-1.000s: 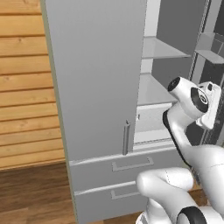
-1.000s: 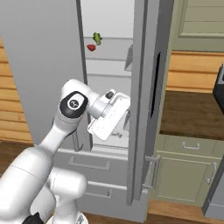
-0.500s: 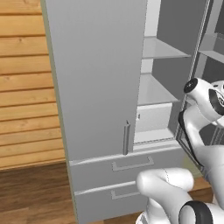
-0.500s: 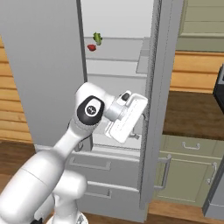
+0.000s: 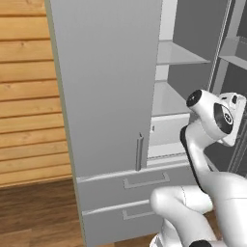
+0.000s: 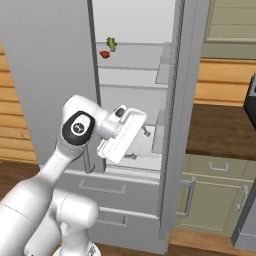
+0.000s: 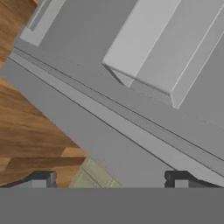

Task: Take the strawberry from the fridge and place it on top of the pancake, located on the dining counter.

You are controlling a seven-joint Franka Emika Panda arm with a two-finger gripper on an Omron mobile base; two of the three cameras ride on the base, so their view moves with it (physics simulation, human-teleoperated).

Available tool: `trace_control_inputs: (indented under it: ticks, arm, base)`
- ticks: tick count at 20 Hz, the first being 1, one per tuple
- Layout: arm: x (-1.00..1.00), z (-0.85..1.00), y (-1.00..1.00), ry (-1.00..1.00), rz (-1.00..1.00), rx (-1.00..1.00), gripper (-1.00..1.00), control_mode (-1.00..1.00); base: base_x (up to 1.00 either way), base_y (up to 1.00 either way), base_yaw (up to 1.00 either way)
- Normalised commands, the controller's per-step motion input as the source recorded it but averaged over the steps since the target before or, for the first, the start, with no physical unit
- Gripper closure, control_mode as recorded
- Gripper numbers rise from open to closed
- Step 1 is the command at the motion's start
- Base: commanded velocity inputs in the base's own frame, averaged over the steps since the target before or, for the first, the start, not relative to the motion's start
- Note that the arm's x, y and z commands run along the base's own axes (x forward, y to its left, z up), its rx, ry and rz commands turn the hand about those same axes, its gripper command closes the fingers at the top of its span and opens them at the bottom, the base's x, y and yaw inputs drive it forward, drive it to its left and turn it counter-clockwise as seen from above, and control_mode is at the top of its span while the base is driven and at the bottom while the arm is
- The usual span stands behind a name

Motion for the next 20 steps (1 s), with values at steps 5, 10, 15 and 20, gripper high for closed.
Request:
trace_control_inputs:
  ticks: [5,10,15,20]
  arm:
    - [0.35,-0.27,1.0,-0.07,-0.22,0.4,-1.0,-1.0]
    - [0.7,-0.42,0.68,-0.13,-0.36,0.57,-1.0,-1.0]
    - [0.89,-0.44,0.6,-0.19,-0.38,0.55,-1.0,-1.0]
    - [0.9,-0.31,0.54,-0.39,-0.43,0.4,-1.0,-1.0]
  base:
    - [0.0,0.0,0.0]
    - [0.0,0.0,0.0]
    - [0.0,0.0,0.0]
    - [0.0,0.0,0.0]
